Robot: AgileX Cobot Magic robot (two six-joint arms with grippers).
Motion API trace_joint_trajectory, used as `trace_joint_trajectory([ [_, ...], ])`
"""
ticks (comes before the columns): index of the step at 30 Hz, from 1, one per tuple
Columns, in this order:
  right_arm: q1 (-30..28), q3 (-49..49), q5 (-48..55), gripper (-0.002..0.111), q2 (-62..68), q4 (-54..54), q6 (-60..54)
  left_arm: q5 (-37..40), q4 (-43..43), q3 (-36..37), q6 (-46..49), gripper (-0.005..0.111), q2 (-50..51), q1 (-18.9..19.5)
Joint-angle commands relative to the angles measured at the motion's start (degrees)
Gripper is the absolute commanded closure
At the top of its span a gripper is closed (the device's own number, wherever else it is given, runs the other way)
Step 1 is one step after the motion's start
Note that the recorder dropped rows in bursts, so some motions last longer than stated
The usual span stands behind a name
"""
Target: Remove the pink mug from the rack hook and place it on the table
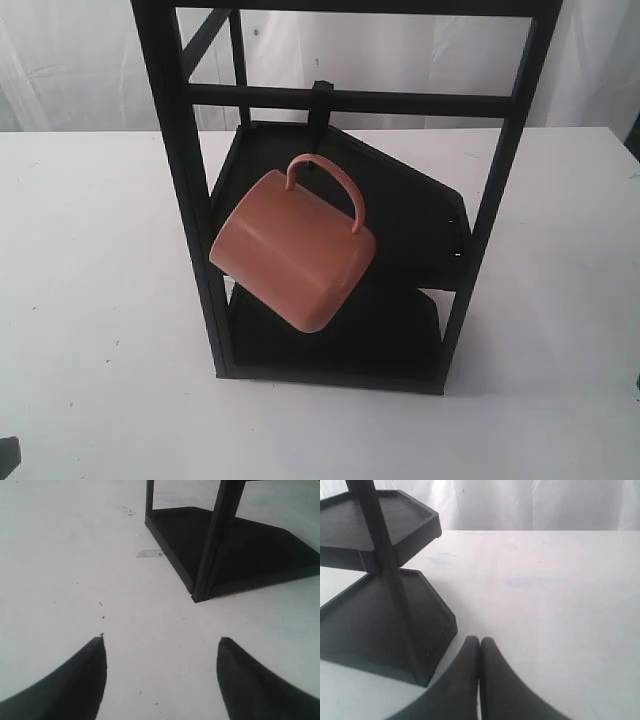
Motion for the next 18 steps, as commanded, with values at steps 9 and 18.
trace_joint_trajectory([
  [9, -0.3, 0.3, -0.6, 0.108, -0.3, -0.1, 0.0, -1.4, -0.3, 0.2, 8.6, 0.041, -0.3, -0.1],
  [18, -0.3, 0.3, -0.6, 0.108, -0.3, -0.1, 0.0, -11.5, -13.5, 0.2, -10.5, 0.041, -0.3, -0.1],
])
